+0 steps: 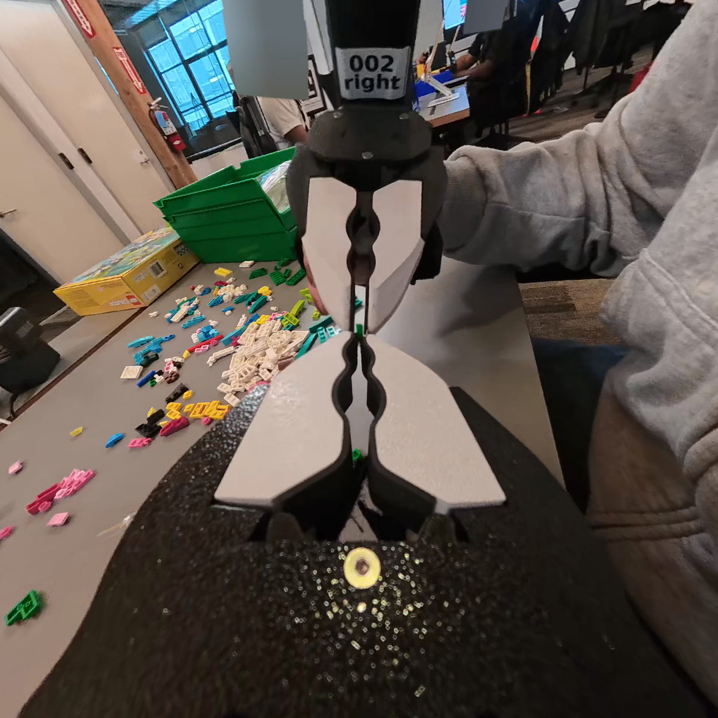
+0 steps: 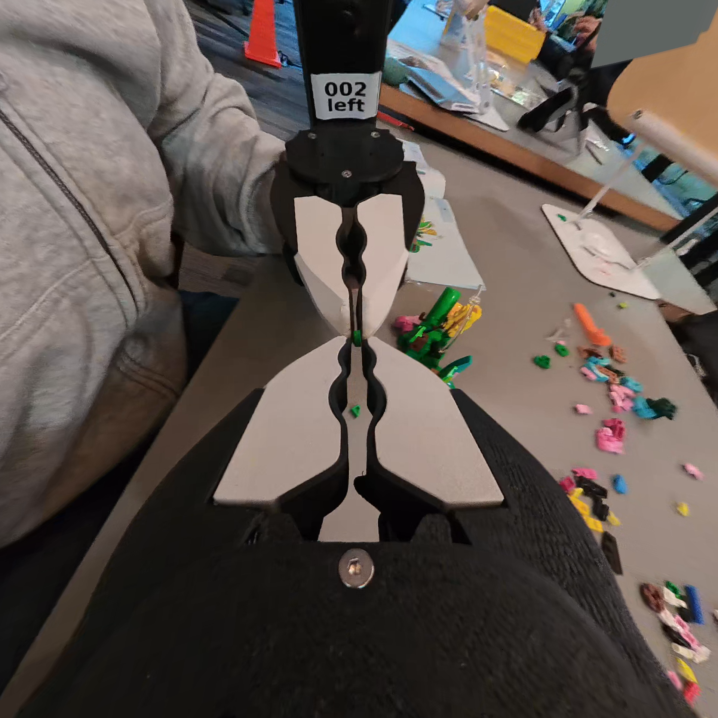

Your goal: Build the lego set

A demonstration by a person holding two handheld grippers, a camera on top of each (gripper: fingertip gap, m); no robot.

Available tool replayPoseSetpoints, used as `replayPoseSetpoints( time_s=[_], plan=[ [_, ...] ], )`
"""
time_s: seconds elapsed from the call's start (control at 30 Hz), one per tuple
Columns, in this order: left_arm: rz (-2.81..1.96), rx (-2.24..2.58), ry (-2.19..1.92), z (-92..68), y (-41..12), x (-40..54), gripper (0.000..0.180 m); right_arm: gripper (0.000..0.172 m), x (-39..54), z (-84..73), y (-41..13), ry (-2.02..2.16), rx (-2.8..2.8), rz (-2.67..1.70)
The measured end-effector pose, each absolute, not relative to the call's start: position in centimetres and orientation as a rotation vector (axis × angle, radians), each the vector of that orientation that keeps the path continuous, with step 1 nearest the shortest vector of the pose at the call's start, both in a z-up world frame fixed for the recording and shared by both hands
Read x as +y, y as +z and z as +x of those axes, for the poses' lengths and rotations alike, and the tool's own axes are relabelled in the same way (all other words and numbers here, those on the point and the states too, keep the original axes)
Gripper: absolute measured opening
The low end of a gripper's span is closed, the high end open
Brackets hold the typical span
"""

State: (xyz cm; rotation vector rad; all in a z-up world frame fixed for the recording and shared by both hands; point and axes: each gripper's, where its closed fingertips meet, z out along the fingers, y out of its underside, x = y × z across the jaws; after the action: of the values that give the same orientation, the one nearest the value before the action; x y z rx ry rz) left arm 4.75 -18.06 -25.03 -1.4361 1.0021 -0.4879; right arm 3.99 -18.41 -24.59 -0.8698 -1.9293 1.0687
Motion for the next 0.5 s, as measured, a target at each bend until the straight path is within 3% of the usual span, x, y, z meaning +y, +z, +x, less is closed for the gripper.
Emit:
replayPoseSetpoints(
  time_s=[0.23,0.3,0.5],
  plan=[
    [-1.461,1.004,-0.405,4.2,-25.5,-17.4,0.004,0.001,-17.8,3.9,-25.5,0.989,-1.958,-0.876],
    [-1.488,0.993,-0.300,3.1,-25.5,-16.6,0.012,0.001,-16.0,4.0,-27.5,0.757,-2.022,-0.907],
    [-1.515,0.873,-0.266,0.6,-24.3,-15.4,0.001,0.001,-12.4,4.4,-33.2,-0.014,-2.240,-0.793]
  ],
)
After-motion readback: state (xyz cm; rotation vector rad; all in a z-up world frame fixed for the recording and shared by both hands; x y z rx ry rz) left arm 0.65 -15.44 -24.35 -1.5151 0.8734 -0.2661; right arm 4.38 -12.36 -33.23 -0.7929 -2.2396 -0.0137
